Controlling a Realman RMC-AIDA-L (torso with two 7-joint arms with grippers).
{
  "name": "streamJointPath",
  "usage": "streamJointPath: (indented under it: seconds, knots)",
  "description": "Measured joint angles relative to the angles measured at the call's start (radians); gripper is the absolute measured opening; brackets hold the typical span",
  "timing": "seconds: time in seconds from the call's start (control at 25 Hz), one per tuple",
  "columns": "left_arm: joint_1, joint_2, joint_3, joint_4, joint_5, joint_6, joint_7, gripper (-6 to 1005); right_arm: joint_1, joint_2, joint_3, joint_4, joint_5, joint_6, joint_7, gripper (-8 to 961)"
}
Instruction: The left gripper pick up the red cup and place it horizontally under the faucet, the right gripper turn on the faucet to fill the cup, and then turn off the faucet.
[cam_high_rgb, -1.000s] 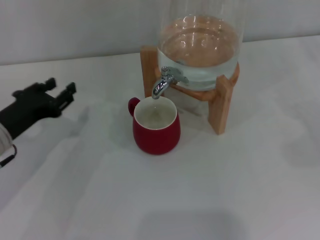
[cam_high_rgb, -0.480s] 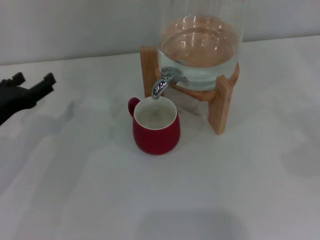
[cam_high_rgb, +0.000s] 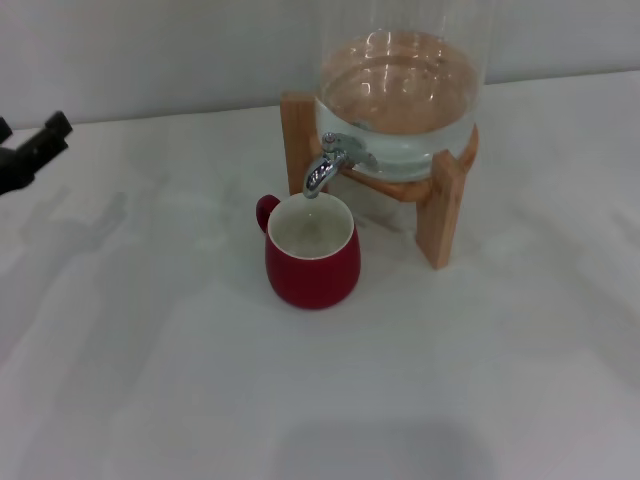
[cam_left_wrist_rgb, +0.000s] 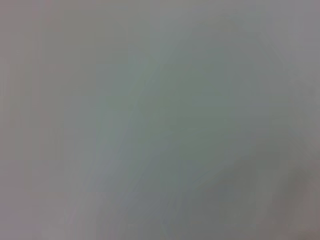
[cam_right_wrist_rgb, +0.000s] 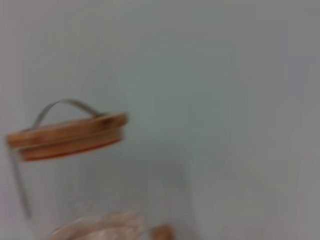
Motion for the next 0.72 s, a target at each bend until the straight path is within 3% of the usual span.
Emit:
streamJointPath:
  seconds: [0.36,0.72]
  knots:
    - [0.007,-0.001,-0.068,0.018,-0.018,-0.109,-0.003,888,0.005,0.001,-0.304,0.232,-0.172,-0.126,0.203,722]
    - [0.016,-0.001,-0.084,0.018,-0.018,-0.111,-0.007,887,0.013,0.002,-0.579,0.496,-0.294,-0.189,0.395,721]
